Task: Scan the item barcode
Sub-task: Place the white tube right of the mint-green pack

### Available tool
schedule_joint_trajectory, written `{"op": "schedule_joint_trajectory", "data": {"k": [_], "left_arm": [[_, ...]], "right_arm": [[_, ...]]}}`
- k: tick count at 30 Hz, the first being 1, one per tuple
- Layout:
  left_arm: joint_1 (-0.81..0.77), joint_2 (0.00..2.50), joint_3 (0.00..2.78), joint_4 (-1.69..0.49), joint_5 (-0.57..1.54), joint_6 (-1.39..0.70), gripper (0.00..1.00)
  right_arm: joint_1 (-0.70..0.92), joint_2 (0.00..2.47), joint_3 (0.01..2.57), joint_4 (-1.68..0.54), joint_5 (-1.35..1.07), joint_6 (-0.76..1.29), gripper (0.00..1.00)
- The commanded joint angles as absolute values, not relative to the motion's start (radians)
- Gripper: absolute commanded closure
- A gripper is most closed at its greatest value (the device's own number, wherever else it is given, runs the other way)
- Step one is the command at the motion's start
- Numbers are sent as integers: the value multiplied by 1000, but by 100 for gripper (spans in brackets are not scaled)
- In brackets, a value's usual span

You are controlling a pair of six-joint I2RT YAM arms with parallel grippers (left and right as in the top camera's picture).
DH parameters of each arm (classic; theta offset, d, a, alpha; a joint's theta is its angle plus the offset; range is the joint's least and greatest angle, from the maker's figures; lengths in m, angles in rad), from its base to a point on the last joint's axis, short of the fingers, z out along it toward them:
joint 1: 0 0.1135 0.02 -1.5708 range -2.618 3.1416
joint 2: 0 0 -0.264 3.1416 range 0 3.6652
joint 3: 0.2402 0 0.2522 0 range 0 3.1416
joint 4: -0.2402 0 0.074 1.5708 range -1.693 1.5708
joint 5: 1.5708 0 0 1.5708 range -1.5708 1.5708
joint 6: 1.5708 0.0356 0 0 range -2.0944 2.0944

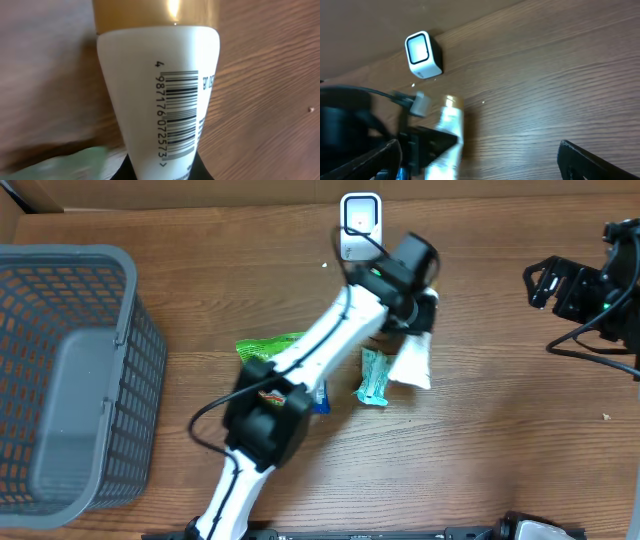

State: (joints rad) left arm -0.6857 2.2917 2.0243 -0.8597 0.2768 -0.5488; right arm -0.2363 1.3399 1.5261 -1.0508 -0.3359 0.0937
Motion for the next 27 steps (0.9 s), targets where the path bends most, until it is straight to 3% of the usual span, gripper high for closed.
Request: {"op": "schedule_joint_trajectory", "data": {"k": [1, 5, 8, 9, 11, 15, 18, 27], "left_arm": [[-721, 2337, 2036, -833, 298, -659, 96], [-735, 2368, 2036, -834, 295, -683, 94], [-733, 2368, 2036, -829, 297, -664, 33], [-731, 2368, 2037, -826, 307, -633, 22], [-722, 2367, 2038, -830, 323, -569, 16], [-685, 2351, 2057, -890, 360, -506, 18], [-608, 2307, 2109, -1021, 359, -422, 30], [-406, 2127, 2170, -1309, 328, -159, 26]], "right_arm": [[-239, 1336, 1552, -1055, -347, 105, 0], [-239, 1336, 1552, -1064, -347, 105, 0], [-239, 1336, 1552, -1069, -347, 105, 0], [-239, 1336, 1552, -1072, -347, 105, 0], [-239, 1336, 1552, -1073, -347, 105, 0], [-239, 1336, 1552, -1074, -347, 105, 0], [-239, 1336, 1552, -1076, -347, 105, 0], [-237, 1337, 1551, -1073, -354, 105, 0]]}}
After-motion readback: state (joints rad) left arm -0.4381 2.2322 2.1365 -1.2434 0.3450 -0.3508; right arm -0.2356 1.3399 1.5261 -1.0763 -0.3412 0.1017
